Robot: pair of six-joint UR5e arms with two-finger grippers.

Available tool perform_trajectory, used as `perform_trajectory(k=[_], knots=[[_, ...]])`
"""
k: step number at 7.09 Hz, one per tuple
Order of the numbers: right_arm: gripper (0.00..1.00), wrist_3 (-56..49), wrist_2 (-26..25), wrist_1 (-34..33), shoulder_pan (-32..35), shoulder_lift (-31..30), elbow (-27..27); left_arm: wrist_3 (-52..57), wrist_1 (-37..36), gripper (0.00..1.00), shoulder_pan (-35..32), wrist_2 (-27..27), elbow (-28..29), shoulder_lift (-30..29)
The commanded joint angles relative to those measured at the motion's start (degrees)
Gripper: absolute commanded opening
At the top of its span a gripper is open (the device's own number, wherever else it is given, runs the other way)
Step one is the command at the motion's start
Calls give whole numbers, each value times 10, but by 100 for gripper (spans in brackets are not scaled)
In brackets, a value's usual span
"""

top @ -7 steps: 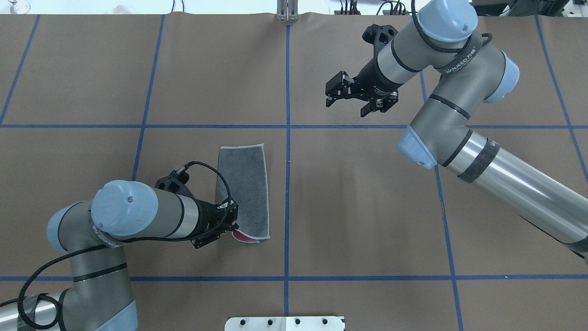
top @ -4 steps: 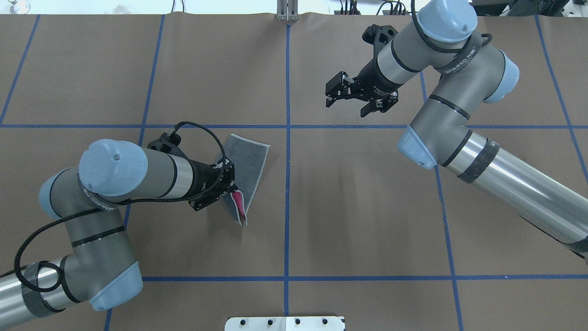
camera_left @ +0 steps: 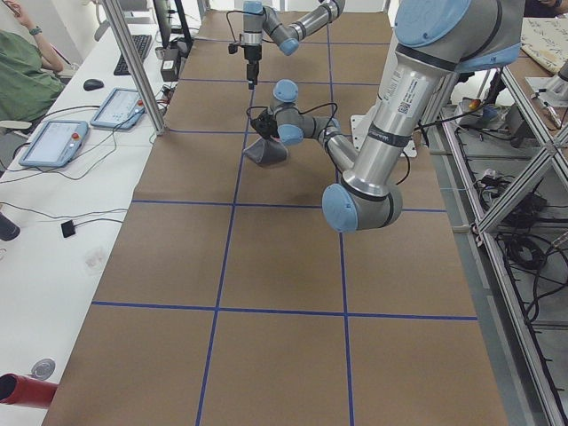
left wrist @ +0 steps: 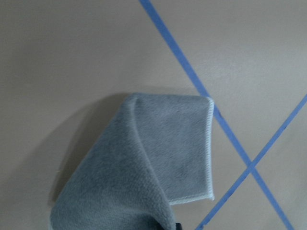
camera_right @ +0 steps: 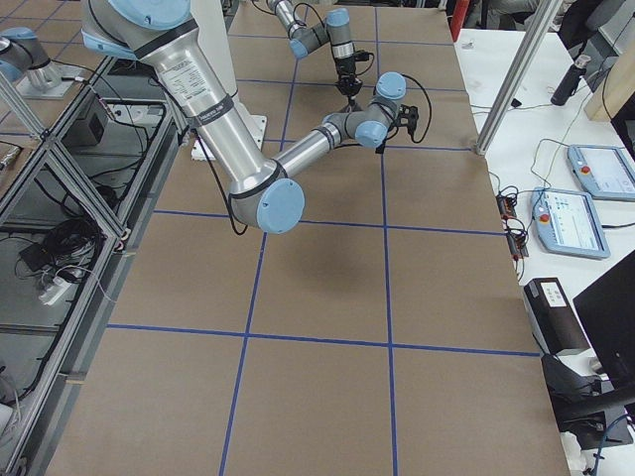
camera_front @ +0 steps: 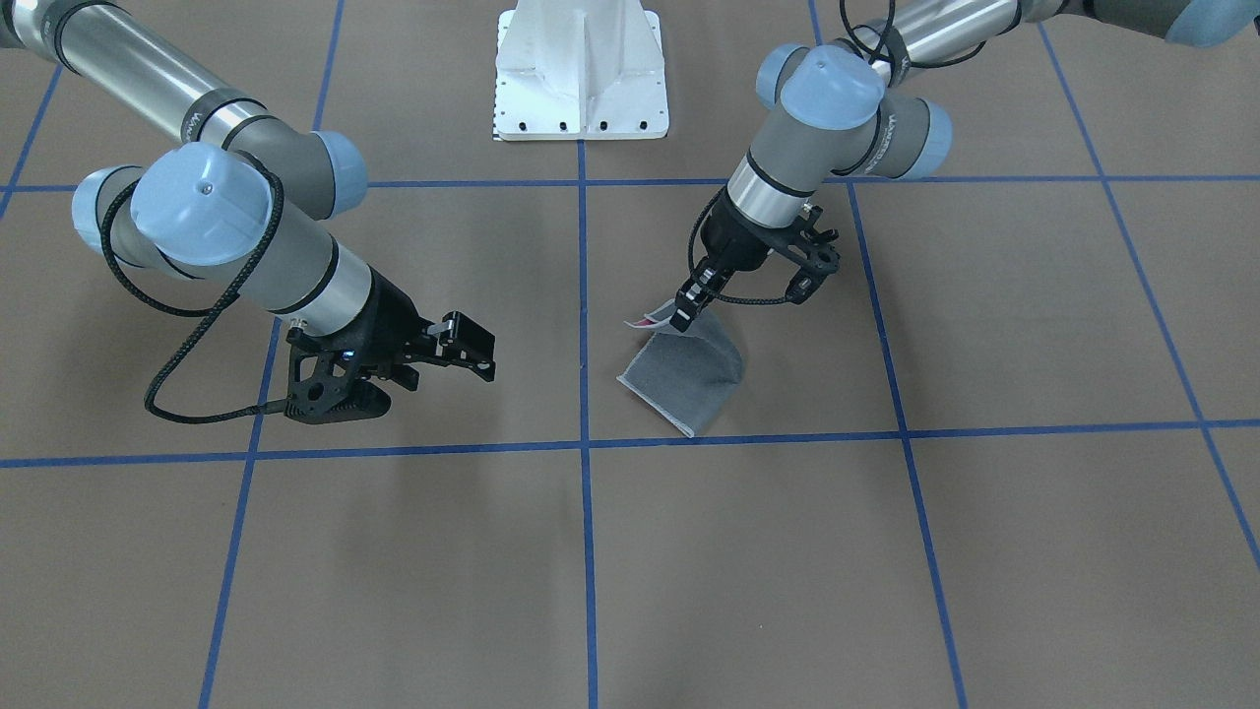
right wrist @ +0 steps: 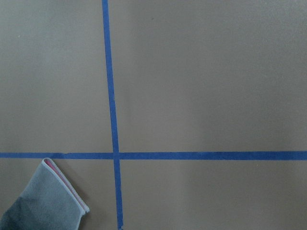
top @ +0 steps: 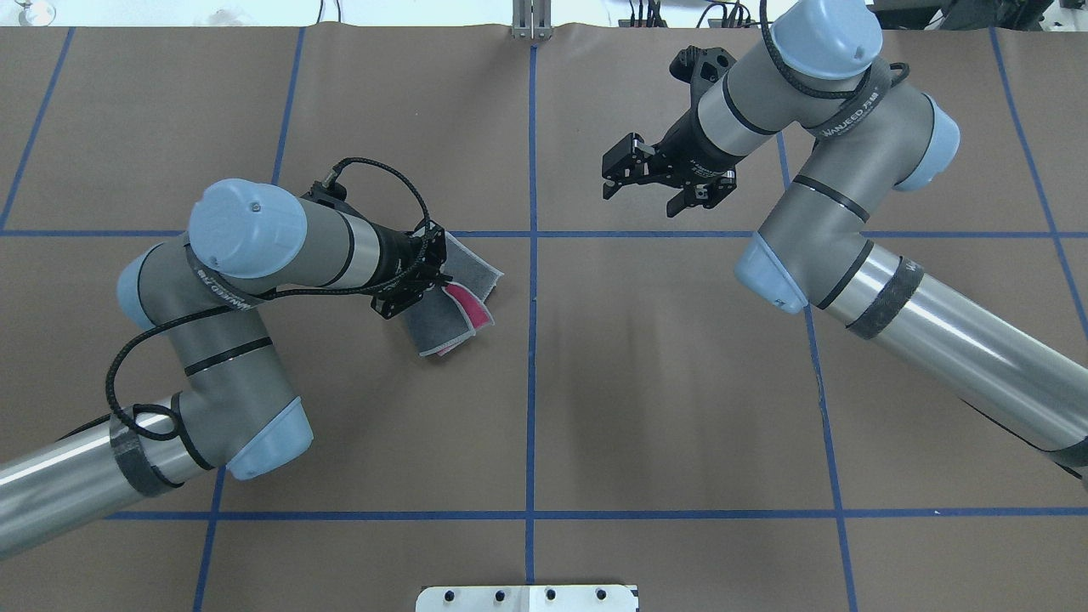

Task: Fold towel twice with both arms
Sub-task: 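Lift the grasped towel end and fold it away from the robot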

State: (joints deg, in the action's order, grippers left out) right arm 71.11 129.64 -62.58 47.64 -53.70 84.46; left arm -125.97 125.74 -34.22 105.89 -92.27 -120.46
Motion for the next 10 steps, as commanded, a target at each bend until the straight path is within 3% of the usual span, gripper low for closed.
perform_trajectory(k=[1, 10], knots=[[100, -4, -15, 1, -1, 0, -5, -23, 90, 0, -3, 0, 74, -11], [100, -4, -23, 1, -4, 1, -8, -78, 127, 0, -33, 10, 89, -6]])
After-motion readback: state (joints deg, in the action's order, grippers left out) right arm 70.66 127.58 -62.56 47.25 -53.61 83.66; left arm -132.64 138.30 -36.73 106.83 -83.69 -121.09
